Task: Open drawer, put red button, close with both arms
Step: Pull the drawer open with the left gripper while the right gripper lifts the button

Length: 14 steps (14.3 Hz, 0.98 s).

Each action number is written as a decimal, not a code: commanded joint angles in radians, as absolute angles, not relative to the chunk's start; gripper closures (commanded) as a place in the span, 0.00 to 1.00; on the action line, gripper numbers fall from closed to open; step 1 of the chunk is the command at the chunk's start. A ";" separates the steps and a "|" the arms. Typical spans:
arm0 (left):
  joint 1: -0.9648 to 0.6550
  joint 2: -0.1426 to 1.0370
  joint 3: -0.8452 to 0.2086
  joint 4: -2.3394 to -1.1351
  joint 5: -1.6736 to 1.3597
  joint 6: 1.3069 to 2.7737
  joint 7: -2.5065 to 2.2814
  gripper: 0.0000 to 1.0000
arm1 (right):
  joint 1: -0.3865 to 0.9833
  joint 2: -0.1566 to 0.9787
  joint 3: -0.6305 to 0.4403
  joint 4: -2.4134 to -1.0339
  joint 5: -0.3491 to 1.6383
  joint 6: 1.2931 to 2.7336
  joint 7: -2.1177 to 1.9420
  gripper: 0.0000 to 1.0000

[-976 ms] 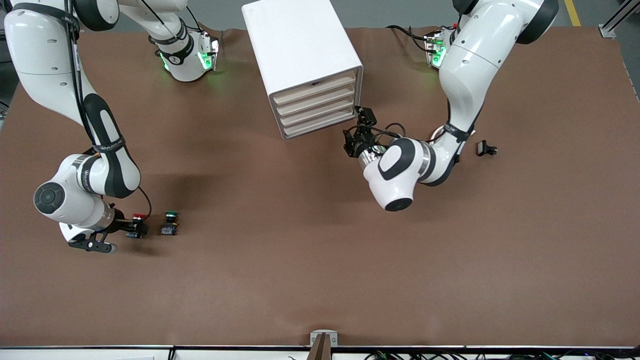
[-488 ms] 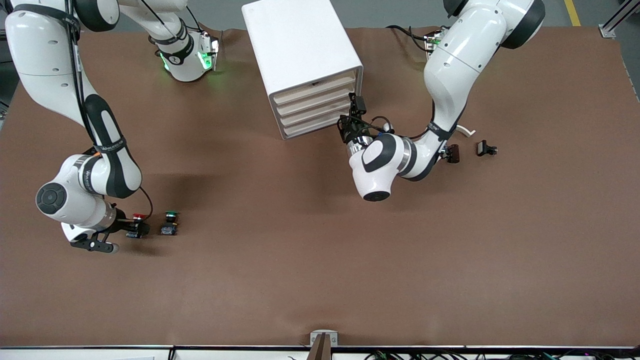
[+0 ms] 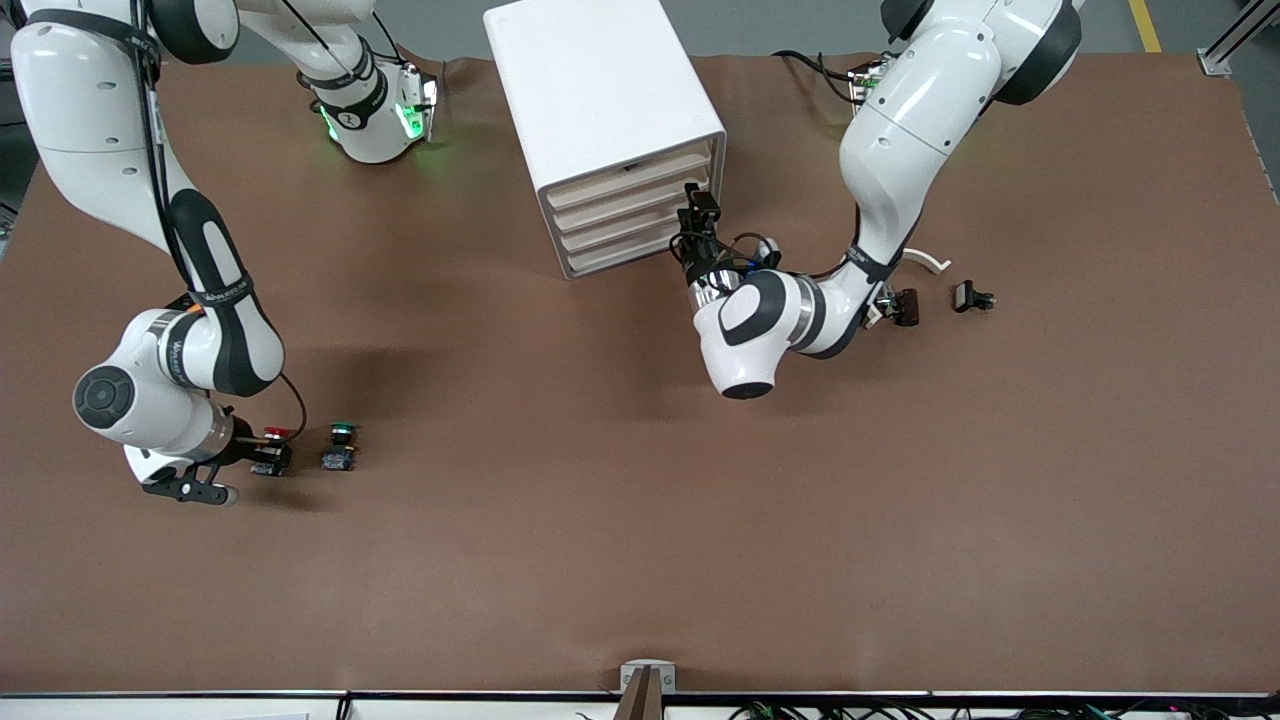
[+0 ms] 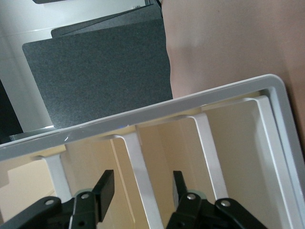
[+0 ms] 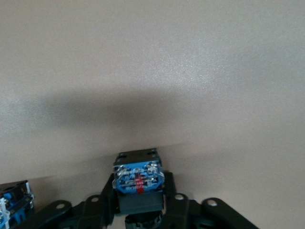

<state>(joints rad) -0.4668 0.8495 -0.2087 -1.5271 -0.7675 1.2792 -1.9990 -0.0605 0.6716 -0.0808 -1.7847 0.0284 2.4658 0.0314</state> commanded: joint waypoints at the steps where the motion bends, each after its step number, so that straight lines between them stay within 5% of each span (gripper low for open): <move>1: -0.491 0.847 -0.210 -1.554 -0.790 1.270 -2.016 0.49 | -0.074 0.669 -0.067 -1.792 0.058 2.471 0.031 1.00; 4: -0.491 0.847 -0.231 -1.580 -0.790 1.270 -2.014 0.50 | -0.074 0.667 -0.067 -1.792 0.057 2.470 0.031 1.00; 12: -0.492 0.847 -0.253 -1.583 -0.790 1.269 -2.014 0.95 | -0.064 0.623 -0.055 -1.790 0.063 2.378 0.043 1.00; 14: -0.491 0.848 -0.253 -1.580 -0.788 1.269 -2.014 0.99 | -0.055 0.574 -0.052 -1.790 0.086 2.308 0.052 1.00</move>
<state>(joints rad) -0.4951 0.8523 -0.2453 -1.5813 -0.7685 1.2801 -2.0282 -0.0578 0.6454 -0.0652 -1.7729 0.0595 2.3814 0.0327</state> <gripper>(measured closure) 0.903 0.599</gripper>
